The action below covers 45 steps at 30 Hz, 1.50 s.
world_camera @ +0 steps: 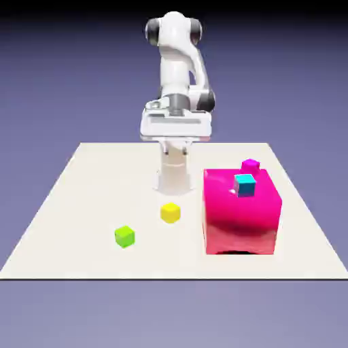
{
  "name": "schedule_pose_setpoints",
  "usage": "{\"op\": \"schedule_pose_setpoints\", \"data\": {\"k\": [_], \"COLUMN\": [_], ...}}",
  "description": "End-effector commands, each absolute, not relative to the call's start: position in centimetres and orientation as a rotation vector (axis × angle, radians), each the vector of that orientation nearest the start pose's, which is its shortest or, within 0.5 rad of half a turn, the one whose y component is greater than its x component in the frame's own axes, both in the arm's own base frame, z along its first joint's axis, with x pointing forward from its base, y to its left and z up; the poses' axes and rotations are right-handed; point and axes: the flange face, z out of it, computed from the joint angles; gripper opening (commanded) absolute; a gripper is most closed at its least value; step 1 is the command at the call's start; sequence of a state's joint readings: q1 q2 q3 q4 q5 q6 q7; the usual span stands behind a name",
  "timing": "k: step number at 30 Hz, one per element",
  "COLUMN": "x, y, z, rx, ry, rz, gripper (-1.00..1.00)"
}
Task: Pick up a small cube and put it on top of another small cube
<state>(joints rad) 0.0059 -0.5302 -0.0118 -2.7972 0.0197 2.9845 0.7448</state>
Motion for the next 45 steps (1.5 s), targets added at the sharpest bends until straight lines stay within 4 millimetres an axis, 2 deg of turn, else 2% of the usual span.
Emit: {"op": "schedule_pose_setpoints", "data": {"k": [1, 5, 9, 14, 19, 27, 28, 31, 32, 33, 34, 37, 38, 45], "x": [40.0, 40.9, 40.7, 39.1, 36.5, 31.3, 31.3, 29.0, 28.5, 28.5, 28.5, 31.0, 31.8, 35.8], "y": [-1.1, -3.6, -5.9, -8.1, -9.7, -11.0, -11.0, -8.2, -7.8, -7.8, -7.8, -10.6, -11.8, -23.3], "z": [42.8, 37.1, 31.5, 25.0, 19.4, 12.7, 12.7, 8.7, 8.1, 8.1, 8.1, 12.0, 12.8, 15.3], "rx": [-2.538, -2.592, -2.587, -2.494, -2.308, -1.845, -1.844, -1.844, -1.844, -1.844, -1.844, -1.844, -1.790, -1.156], "ry": [1.077, 1.298, 1.496, 1.705, 1.859, 1.975, 1.975, 1.974, 1.975, 1.975, 1.975, 1.974, 2.004, 2.230], "rz": [-0.855, -0.497, -0.118, 0.368, 0.846, 1.534, 1.534, 1.534, 1.534, 1.534, 1.534, 1.534, 1.528, 1.383], "gripper": [0.00, 0.00, 0.00, 0.00, 0.00, 0.00, 0.00, 0.00, 0.00, -1.00, -1.00, -1.00, -1.00, -1.00]}}
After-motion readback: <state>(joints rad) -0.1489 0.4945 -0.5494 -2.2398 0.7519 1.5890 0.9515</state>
